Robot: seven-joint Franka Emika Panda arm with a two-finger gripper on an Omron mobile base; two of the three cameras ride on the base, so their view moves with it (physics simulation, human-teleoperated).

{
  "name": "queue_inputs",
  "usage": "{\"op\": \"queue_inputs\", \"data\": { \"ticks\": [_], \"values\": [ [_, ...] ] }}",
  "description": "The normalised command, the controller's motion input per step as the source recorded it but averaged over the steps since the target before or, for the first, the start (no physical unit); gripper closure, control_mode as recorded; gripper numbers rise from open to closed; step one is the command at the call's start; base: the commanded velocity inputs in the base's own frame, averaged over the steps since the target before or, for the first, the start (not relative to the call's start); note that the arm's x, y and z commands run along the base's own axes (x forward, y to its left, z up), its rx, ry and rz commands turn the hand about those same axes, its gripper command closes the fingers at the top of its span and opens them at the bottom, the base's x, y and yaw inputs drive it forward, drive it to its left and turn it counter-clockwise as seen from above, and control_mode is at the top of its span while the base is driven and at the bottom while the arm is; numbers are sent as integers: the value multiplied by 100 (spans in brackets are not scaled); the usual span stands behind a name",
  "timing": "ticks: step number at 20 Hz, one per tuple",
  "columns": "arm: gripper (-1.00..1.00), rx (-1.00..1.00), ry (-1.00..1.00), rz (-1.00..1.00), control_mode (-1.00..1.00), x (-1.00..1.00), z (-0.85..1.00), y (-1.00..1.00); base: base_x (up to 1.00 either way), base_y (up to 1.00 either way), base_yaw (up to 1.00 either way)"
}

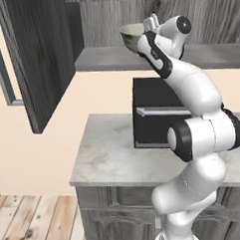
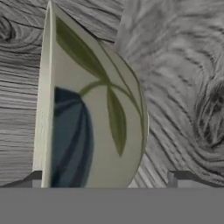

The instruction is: Move the bowls from the cabinet to the plates on the dining table.

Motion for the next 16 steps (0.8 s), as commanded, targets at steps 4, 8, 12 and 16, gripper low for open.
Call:
{"op": "queue_inputs", "data": {
  "ticks": [4, 8, 12, 16],
  "values": [
    [-100, 0, 11, 4, -100, -22, -49, 5, 0, 0, 0],
    [100, 0, 9, 4, -100, -24, -54, 11, 0, 0, 0],
    [100, 0, 2, 2, -100, -20, -37, 2, 0, 0, 0],
    [100, -1, -4, 0, -100, -28, -22, 0, 0, 0, 0]
  ]
}}
